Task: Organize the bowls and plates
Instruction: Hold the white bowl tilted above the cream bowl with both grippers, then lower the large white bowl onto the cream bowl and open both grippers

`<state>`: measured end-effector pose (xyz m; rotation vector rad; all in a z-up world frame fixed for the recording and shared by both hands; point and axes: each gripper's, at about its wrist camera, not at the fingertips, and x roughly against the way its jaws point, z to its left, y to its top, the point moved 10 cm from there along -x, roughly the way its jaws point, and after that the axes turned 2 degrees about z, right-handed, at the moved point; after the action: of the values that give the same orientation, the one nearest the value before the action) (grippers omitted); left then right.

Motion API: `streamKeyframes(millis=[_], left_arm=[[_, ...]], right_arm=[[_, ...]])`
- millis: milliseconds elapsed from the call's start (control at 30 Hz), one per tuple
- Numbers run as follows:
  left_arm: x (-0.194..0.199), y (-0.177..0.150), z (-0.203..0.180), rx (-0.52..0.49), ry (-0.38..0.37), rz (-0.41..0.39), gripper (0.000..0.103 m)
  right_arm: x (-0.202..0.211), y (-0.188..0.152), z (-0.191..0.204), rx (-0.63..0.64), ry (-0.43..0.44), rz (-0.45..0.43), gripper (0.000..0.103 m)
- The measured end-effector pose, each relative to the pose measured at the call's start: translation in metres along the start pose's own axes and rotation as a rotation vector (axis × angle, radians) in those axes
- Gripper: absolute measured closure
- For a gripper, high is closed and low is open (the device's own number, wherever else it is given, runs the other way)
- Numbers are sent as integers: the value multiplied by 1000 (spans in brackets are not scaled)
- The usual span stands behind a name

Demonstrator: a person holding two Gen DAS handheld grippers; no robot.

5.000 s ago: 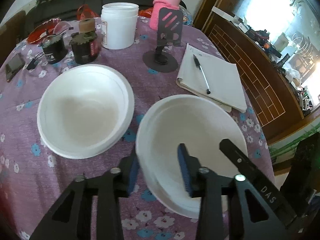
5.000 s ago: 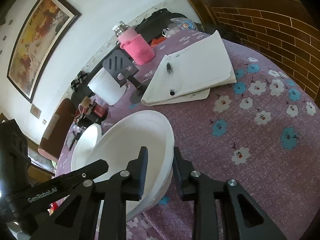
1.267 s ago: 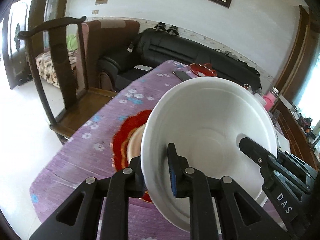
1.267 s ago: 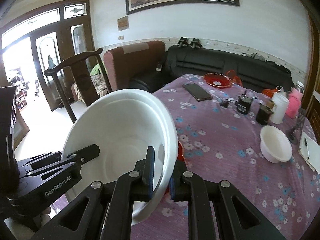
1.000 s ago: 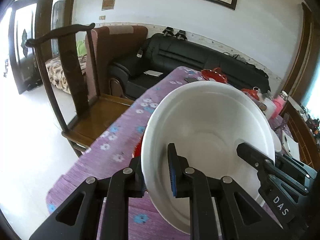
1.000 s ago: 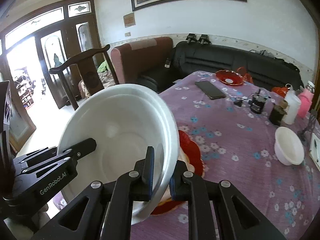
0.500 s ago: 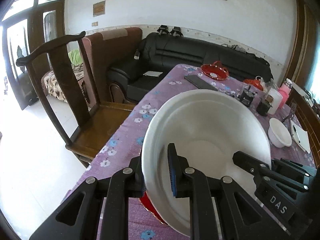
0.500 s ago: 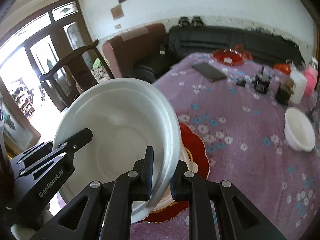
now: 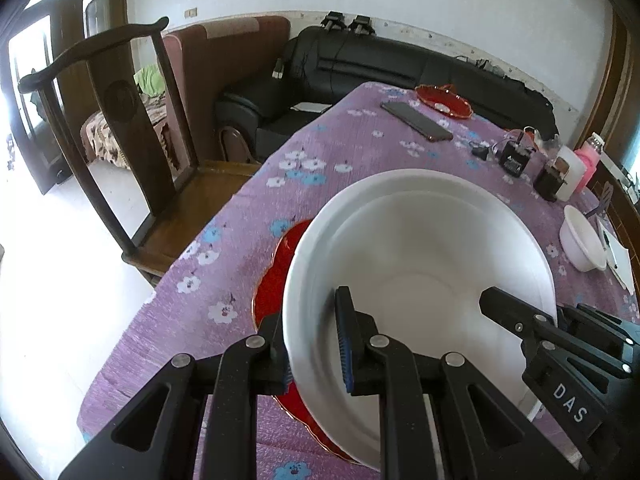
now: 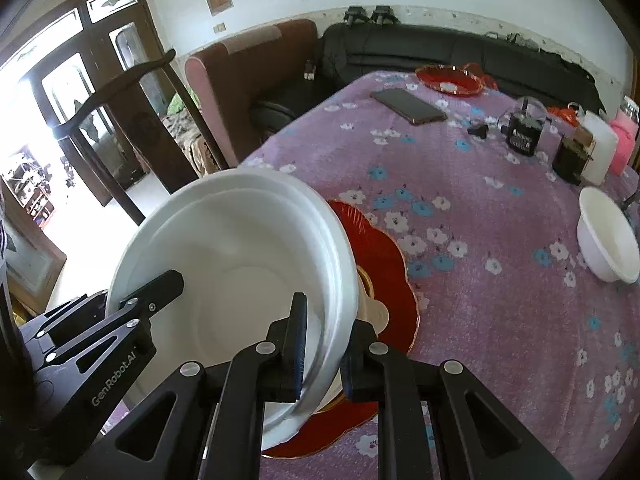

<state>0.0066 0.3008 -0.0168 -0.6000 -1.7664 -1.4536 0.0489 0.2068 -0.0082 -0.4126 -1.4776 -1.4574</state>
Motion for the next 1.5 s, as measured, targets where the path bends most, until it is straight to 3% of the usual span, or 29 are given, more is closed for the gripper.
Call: streamKeyframes(millis=[700, 833, 900, 967, 1267, 1367, 1433, 1500], left_arm=[[2, -4, 11, 31, 37, -21, 83], [7, -3, 13, 32, 52, -38, 73], [10, -3, 15, 44, 56, -44, 62], [14, -2, 19, 64, 57, -55, 41], [32, 5, 30, 96, 95, -119, 35], [36, 6, 31, 95, 101, -131, 32], [38, 6, 31, 97, 104, -138, 31], [40, 6, 32, 99, 106, -141, 31]], right_arm=[[-9, 0, 12, 52, -40, -12, 86], [-9, 0, 11, 58, -41, -15, 86], [-9, 1, 11, 69, -47, -19, 86], [-9, 1, 11, 70, -48, -19, 86], [-8, 1, 12, 75, -53, -21, 86], [-5, 2, 14, 78, -48, -30, 78], [-2, 4, 15, 71, -36, -44, 59], [4, 7, 16, 67, -37, -70, 50]])
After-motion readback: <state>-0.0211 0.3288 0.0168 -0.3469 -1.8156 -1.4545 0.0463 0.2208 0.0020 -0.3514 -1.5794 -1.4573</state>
